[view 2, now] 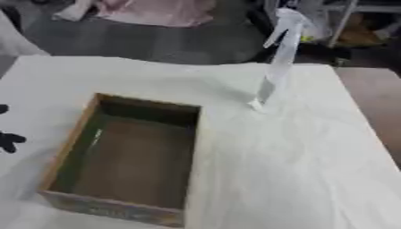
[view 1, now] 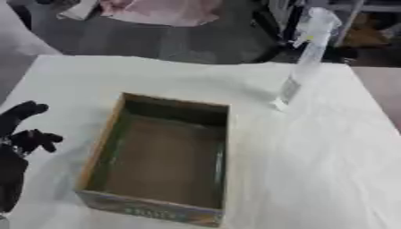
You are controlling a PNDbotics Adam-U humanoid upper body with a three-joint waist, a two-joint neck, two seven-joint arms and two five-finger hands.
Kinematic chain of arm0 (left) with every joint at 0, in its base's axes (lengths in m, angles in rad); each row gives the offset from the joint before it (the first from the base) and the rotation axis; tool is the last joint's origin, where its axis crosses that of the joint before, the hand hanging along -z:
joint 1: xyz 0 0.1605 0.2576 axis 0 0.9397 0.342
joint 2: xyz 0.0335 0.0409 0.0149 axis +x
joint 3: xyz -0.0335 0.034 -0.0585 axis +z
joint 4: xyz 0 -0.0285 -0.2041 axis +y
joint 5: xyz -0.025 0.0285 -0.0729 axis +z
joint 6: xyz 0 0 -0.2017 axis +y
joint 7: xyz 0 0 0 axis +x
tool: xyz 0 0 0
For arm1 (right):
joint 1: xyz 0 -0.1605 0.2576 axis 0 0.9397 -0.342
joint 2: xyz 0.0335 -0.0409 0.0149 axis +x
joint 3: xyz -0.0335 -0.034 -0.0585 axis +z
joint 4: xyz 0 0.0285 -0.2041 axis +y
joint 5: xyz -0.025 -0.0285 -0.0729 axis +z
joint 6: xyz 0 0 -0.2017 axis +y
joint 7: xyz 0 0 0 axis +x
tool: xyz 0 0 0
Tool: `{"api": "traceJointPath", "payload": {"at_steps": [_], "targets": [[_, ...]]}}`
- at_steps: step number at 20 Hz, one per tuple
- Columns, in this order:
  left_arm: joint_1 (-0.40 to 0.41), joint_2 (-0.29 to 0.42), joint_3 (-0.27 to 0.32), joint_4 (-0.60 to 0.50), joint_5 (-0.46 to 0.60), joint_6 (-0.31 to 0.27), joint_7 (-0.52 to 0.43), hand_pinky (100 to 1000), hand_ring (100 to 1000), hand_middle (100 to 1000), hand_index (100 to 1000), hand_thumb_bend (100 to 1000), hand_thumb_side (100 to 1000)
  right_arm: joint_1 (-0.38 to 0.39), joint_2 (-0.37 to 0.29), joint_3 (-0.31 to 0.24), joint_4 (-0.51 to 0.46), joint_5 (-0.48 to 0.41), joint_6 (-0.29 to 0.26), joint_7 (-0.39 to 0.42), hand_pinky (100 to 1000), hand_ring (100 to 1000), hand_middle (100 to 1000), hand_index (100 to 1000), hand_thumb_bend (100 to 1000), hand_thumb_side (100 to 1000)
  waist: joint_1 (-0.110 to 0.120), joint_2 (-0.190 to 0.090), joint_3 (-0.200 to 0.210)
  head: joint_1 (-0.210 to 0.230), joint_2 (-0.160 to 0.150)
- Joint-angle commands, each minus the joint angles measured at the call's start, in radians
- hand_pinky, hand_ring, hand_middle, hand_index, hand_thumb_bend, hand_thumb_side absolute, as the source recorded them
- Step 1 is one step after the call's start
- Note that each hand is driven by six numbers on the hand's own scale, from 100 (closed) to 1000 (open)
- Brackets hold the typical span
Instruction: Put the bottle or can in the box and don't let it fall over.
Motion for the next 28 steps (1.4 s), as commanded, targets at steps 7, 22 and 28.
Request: {"api": "traceJointPath", "payload": {"at_steps": [7,22,28], "targets": [[0.004,0.047,0.002,-0.02,-0.003,-0.001,-0.005,603,399,757,840,155,805,-0.116,-0.299,-0.024,0.32,-0.029,0.009,-0.012,923,1000,985,915,121,363,-0.018,-0.027,0.017,-0.016,0.01],[-0.004,0.083,-0.01,-0.02,-0.007,-0.011,-0.02,602,394,757,840,152,808,-0.267,-0.44,0.122,0.687,0.14,-0.069,0.195,907,1000,978,908,200,432,-0.056,-0.012,0.085,-0.08,-0.012],[-0.005,0.088,-0.014,-0.02,-0.012,-0.008,-0.024,602,393,757,841,151,808,-0.273,-0.438,0.156,0.671,0.236,-0.117,0.29,889,981,960,901,218,448,-0.063,-0.008,0.086,-0.082,-0.017]]}}
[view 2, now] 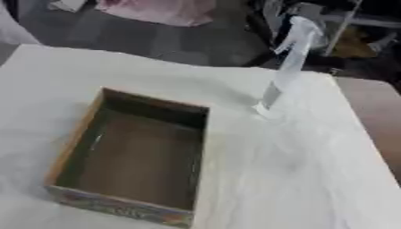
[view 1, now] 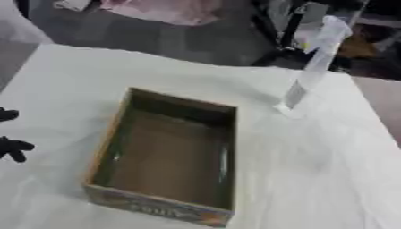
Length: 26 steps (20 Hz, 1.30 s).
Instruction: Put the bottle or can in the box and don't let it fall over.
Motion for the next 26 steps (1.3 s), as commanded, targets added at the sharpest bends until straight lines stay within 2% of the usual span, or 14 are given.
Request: {"api": "traceJointPath", "payload": {"at_steps": [1,9,15,19,26], "targets": [[-0.009,0.028,-0.001,-0.02,-0.003,-0.002,-0.005,602,393,757,841,151,808,-0.018,-0.053,-0.005,-0.011,0.053,-0.017,0.052,887,979,959,900,220,447,0.002,-0.011,0.0,-0.005,-0.015],[-0.012,0.032,-0.001,-0.02,-0.004,-0.007,-0.007,601,391,757,841,150,809,-0.077,-0.014,-0.04,-0.003,0.181,-0.048,0.186,888,983,959,898,220,448,0.002,-0.004,0.002,-0.021,-0.024],[-0.012,0.026,-0.005,-0.02,-0.008,-0.007,-0.012,601,389,757,842,150,811,-0.148,0.009,-0.044,0.001,0.178,-0.046,0.278,888,988,960,898,228,434,0.007,0.003,0.008,-0.056,-0.02],[-0.022,0.028,-0.008,-0.02,-0.009,-0.011,-0.016,601,389,757,842,149,811,-0.172,0.019,-0.044,0.011,0.175,-0.042,0.287,889,993,964,898,228,432,0.004,0.015,0.027,-0.105,-0.032],[-0.026,0.019,-0.002,-0.02,-0.017,-0.017,-0.014,600,386,757,842,148,814,-0.179,0.027,-0.049,0.033,0.184,-0.039,0.248,893,1000,973,899,225,425,-0.001,0.033,0.071,-0.176,-0.049]]}}
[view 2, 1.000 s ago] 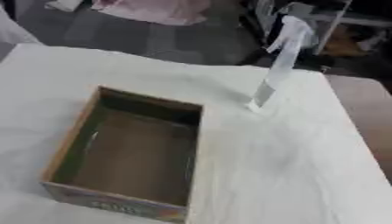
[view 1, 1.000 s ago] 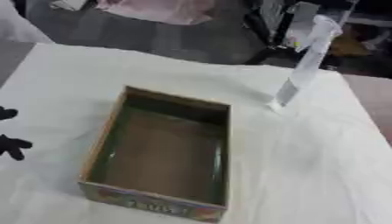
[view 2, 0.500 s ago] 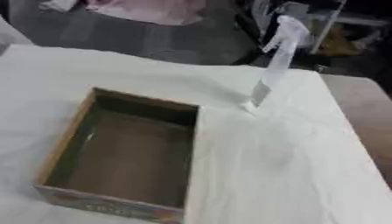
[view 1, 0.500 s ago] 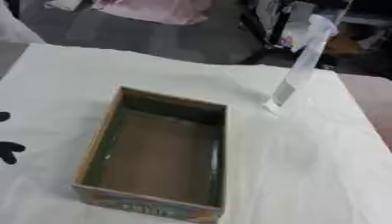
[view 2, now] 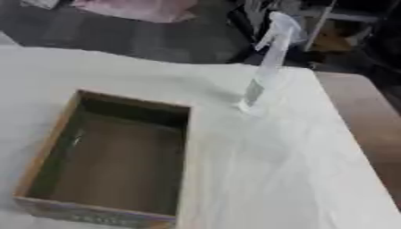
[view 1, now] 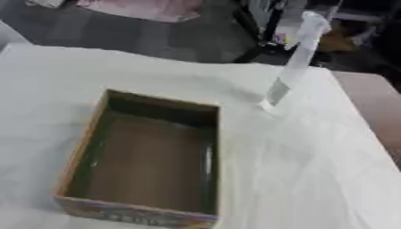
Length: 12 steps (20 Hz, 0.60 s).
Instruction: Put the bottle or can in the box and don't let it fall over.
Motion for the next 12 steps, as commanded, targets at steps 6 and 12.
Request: {"api": "traceJointPath", "payload": {"at_steps": [6,12], "targets": [[-0.009,0.007,0.01,-0.02,-0.01,-0.016,0.005,600,384,757,842,144,812,-0.012,-0.032,-0.019,0.013,0.022,-0.002,-0.048,907,1000,979,900,231,420,0.01,-0.004,0.02,-0.061,-0.024],[-0.009,-0.002,0.011,-0.02,-0.019,-0.018,0.006,599,382,757,842,144,815,-0.015,-0.027,-0.02,0.023,0.037,0.004,-0.087,915,1000,997,904,228,420,0.011,0.009,0.034,-0.086,-0.039]]}}
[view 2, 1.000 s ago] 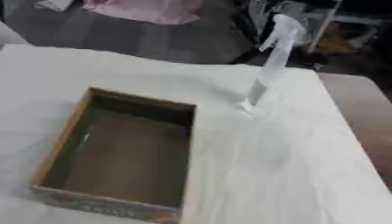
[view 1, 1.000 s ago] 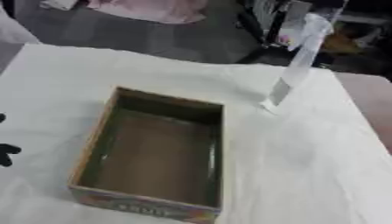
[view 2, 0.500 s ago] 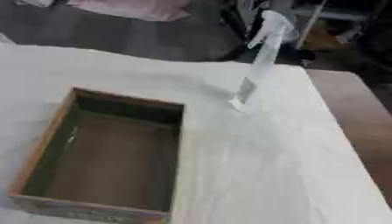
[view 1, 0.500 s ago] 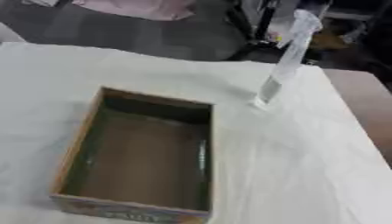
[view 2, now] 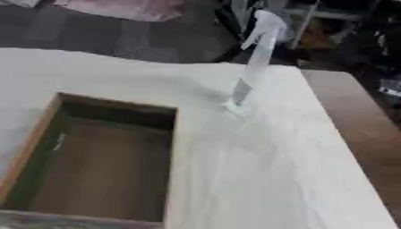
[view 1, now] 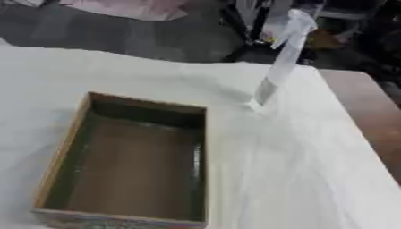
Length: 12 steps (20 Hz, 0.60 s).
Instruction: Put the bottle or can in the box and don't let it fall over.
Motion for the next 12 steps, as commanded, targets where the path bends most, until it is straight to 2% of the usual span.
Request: {"api": "traceJointPath", "payload": {"at_steps": [1,12], "targets": [[-0.01,0.008,0.01,-0.02,-0.007,-0.006,0.001,599,382,757,842,144,815,-0.016,-0.029,-0.018,0.006,0.005,0.001,-0.022,915,1000,1000,906,226,421,0.004,-0.011,0.006,-0.015,-0.022],[-0.022,0.004,0.014,-0.02,-0.006,-0.015,0.002,599,382,758,843,142,813,-0.025,-0.02,-0.012,0.002,-0.013,-0.003,-0.065,922,1000,1000,910,214,411,-0.007,0.0,0.068,-0.063,-0.04]]}}
